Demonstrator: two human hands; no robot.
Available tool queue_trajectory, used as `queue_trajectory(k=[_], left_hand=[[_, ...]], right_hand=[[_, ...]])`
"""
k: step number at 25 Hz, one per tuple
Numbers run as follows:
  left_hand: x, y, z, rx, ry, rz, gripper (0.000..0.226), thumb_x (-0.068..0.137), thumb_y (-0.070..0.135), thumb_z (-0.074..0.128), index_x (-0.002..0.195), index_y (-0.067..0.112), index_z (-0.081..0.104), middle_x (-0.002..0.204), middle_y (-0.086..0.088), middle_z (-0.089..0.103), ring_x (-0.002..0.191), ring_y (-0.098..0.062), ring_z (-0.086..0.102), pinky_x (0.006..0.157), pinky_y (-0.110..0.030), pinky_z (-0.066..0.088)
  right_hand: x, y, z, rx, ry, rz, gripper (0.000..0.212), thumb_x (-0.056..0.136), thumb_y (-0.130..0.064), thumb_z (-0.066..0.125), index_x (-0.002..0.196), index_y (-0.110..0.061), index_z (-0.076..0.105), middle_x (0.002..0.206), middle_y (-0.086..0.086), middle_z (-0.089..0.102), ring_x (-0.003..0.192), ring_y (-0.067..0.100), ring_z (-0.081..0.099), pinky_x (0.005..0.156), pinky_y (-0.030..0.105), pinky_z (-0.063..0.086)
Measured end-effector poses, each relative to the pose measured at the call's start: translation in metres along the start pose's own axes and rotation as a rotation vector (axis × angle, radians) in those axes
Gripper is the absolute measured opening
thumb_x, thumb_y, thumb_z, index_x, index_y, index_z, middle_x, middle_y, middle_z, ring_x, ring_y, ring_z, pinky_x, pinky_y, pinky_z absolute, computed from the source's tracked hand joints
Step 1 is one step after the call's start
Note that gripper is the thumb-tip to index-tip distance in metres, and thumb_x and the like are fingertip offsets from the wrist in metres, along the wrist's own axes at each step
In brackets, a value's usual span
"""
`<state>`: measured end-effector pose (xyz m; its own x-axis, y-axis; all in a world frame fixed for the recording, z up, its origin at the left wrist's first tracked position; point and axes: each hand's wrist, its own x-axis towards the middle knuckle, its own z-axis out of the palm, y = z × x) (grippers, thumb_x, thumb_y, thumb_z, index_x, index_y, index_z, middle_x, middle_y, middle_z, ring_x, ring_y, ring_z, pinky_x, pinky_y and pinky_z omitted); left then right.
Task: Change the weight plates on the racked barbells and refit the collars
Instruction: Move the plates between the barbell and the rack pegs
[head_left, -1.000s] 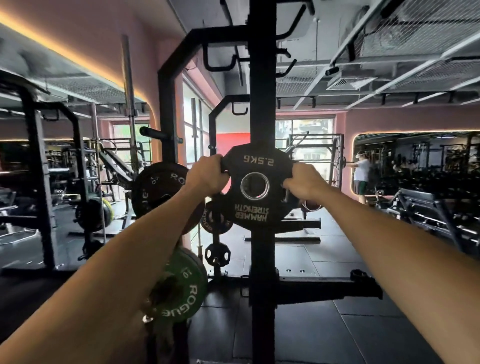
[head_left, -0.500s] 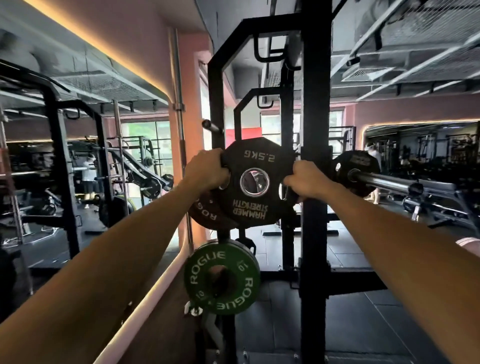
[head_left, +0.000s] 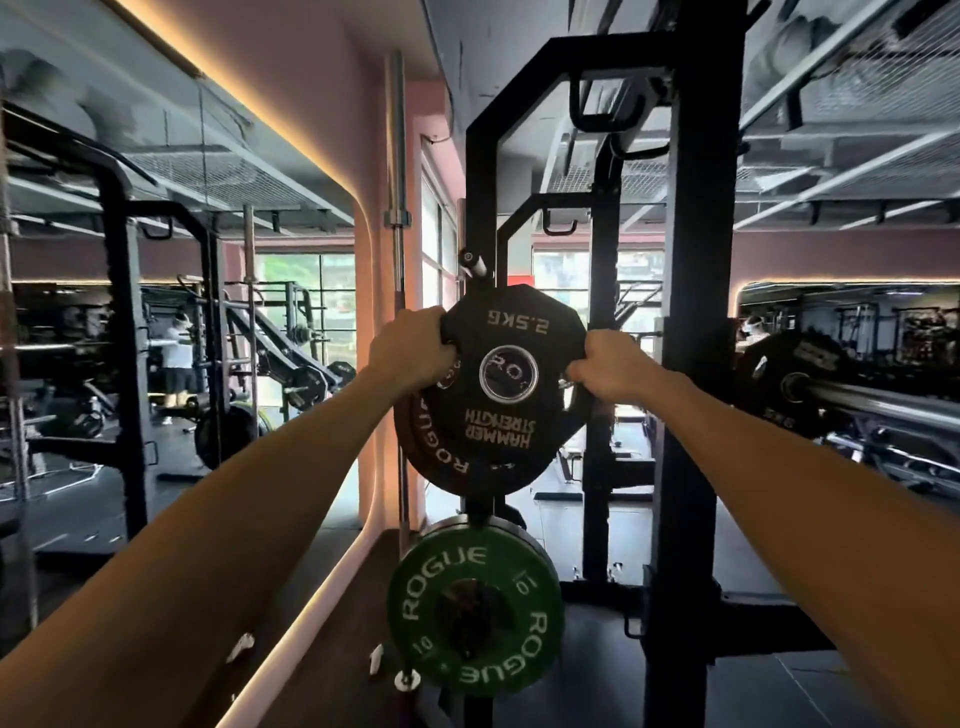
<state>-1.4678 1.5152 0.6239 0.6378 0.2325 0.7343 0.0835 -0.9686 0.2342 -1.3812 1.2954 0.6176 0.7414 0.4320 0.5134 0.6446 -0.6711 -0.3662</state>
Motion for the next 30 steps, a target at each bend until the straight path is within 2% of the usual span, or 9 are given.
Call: queue_trajectory(k=[3, 5, 7, 11, 15, 19, 23, 26, 30], left_hand=[[0.045, -0.021, 0.017, 0.017, 0.017, 0.031, 0.024, 0.080, 0.023, 0.058, 0.101, 0.011, 0.060, 0.089, -0.013, 0.066, 0.087, -0.037, 0.064, 0.071, -0.036, 0.050], [0.074, -0.032, 0.024, 0.013, 0.065, 0.032, 0.026, 0.083, 0.023, 0.058, 0.105, 0.011, 0.061, 0.092, -0.014, 0.066, 0.087, -0.035, 0.063, 0.068, -0.034, 0.046], [0.100, -0.038, 0.027, 0.002, 0.106, 0.037, 0.024, 0.085, 0.022, 0.058, 0.107, 0.011, 0.059, 0.085, -0.010, 0.061, 0.080, -0.031, 0.059, 0.066, -0.032, 0.041], [0.154, -0.053, 0.030, -0.006, 0.184, 0.072, 0.020, 0.085, 0.022, 0.058, 0.103, 0.014, 0.054, 0.078, -0.002, 0.051, 0.077, -0.028, 0.054, 0.066, -0.034, 0.038], [0.209, -0.071, 0.036, 0.015, 0.226, 0.118, 0.018, 0.083, 0.022, 0.058, 0.100, 0.017, 0.055, 0.091, -0.011, 0.064, 0.092, -0.037, 0.062, 0.069, -0.034, 0.041], [0.257, -0.092, 0.050, 0.010, 0.234, 0.147, 0.017, 0.083, 0.021, 0.057, 0.100, 0.016, 0.056, 0.085, -0.007, 0.059, 0.091, -0.034, 0.062, 0.069, -0.034, 0.043], [0.306, -0.114, 0.068, 0.003, 0.277, 0.177, 0.014, 0.085, 0.023, 0.057, 0.098, 0.017, 0.055, 0.082, -0.002, 0.055, 0.091, -0.033, 0.061, 0.073, -0.039, 0.047], [0.334, -0.126, 0.083, 0.026, 0.293, 0.185, 0.018, 0.086, 0.022, 0.057, 0.102, 0.014, 0.057, 0.084, -0.004, 0.057, 0.090, -0.033, 0.062, 0.071, -0.034, 0.042], [0.380, -0.141, 0.110, 0.011, 0.280, 0.198, 0.022, 0.086, 0.023, 0.057, 0.106, 0.013, 0.060, 0.086, -0.006, 0.063, 0.091, -0.033, 0.063, 0.075, -0.037, 0.046]], right_hand=[[0.049, 0.001, 0.013, 0.043, 0.005, 0.020, 0.028, 0.088, -0.012, 0.056, 0.062, -0.009, 0.047, 0.059, 0.006, 0.053, 0.045, 0.022, 0.059, 0.040, 0.021, 0.041], [0.083, 0.000, 0.018, 0.049, 0.027, -0.010, 0.026, 0.088, -0.015, 0.057, 0.064, -0.007, 0.050, 0.062, 0.011, 0.058, 0.050, 0.029, 0.064, 0.053, 0.033, 0.056], [0.113, -0.004, 0.015, 0.036, 0.068, -0.032, 0.024, 0.087, -0.016, 0.058, 0.066, -0.008, 0.050, 0.069, 0.015, 0.060, 0.054, 0.031, 0.063, 0.062, 0.041, 0.059], [0.167, -0.010, 0.011, 0.050, 0.090, -0.044, 0.022, 0.087, -0.013, 0.058, 0.068, -0.005, 0.051, 0.063, 0.016, 0.059, 0.040, 0.025, 0.060, 0.039, 0.027, 0.046], [0.224, -0.017, 0.009, 0.041, 0.147, -0.065, 0.022, 0.082, -0.013, 0.061, 0.067, 0.000, 0.054, 0.063, 0.017, 0.056, 0.057, 0.029, 0.058, 0.046, 0.025, 0.039], [0.276, -0.018, 0.019, 0.078, 0.172, -0.083, 0.021, 0.081, -0.013, 0.062, 0.082, 0.008, 0.063, 0.078, 0.024, 0.063, 0.071, 0.033, 0.063, 0.056, 0.031, 0.044], [0.334, -0.016, 0.031, 0.044, 0.211, -0.097, 0.024, 0.078, -0.014, 0.062, 0.087, 0.008, 0.066, 0.089, 0.029, 0.068, 0.083, 0.040, 0.068, 0.063, 0.038, 0.052], [0.368, -0.014, 0.039, 0.029, 0.232, -0.110, 0.022, 0.078, -0.014, 0.064, 0.089, 0.006, 0.068, 0.093, 0.025, 0.069, 0.087, 0.036, 0.067, 0.073, 0.041, 0.054], [0.414, -0.004, 0.051, 0.034, 0.228, -0.089, 0.019, 0.079, -0.013, 0.065, 0.088, 0.004, 0.068, 0.090, 0.021, 0.068, 0.081, 0.032, 0.064, 0.065, 0.033, 0.050]])
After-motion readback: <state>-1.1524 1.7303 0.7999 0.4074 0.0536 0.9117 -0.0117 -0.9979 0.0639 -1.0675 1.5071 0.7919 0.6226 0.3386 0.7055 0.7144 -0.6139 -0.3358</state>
